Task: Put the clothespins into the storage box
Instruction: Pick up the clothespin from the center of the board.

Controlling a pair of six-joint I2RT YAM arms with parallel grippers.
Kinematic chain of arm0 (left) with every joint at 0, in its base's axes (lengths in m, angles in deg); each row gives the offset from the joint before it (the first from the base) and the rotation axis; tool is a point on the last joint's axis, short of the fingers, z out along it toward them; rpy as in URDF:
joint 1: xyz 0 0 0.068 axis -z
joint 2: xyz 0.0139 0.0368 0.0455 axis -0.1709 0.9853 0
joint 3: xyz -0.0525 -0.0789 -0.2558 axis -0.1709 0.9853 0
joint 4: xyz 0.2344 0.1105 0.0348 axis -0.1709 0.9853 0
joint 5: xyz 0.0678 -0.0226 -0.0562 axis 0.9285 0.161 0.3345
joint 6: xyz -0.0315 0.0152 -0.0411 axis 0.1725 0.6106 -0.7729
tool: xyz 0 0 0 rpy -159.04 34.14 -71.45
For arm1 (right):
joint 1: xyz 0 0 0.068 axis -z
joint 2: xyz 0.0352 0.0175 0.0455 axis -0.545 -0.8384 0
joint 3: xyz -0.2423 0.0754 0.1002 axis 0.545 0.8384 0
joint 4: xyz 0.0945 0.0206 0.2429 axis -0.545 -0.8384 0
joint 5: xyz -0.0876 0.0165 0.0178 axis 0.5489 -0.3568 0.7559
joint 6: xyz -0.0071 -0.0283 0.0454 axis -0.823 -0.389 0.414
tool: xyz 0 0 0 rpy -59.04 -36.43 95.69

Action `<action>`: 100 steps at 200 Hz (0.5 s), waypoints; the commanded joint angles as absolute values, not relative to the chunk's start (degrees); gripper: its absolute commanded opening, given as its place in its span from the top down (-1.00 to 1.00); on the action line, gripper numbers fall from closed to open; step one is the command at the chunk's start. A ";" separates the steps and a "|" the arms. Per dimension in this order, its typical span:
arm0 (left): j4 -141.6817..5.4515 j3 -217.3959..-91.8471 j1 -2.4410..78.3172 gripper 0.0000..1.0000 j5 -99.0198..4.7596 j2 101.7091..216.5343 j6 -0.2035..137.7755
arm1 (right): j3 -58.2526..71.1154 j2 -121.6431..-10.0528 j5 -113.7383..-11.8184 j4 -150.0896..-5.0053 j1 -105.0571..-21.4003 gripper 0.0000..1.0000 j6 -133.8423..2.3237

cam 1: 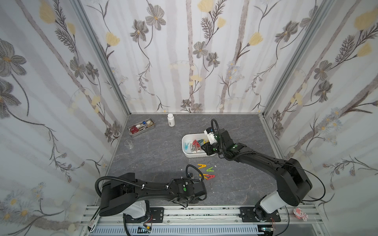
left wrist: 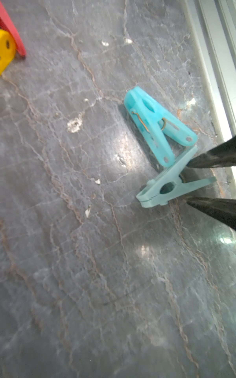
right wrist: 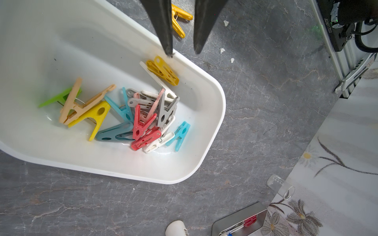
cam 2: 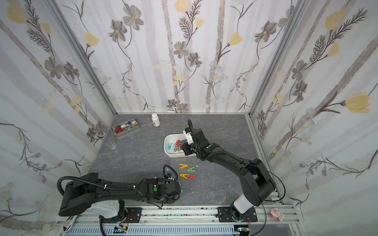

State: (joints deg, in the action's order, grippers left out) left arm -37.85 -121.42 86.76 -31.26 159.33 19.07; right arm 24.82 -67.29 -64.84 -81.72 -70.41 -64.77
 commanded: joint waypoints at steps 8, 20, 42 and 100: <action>-36.29 -121.22 86.66 0.54 -30.47 160.64 19.82 | 25.35 -66.50 -65.36 -79.23 -70.47 0.58 -64.86; -36.33 -121.41 86.52 0.58 -30.41 160.85 20.01 | 25.36 -66.58 -65.50 -79.29 -70.47 0.58 -64.86; -36.22 -121.60 86.57 0.66 -30.37 161.12 20.18 | 25.35 -66.89 -65.72 -78.90 -70.47 0.58 -64.69; -35.60 -120.29 84.92 0.84 -29.61 155.70 21.51 | 25.53 -66.81 -65.77 -78.82 -70.47 0.57 -64.51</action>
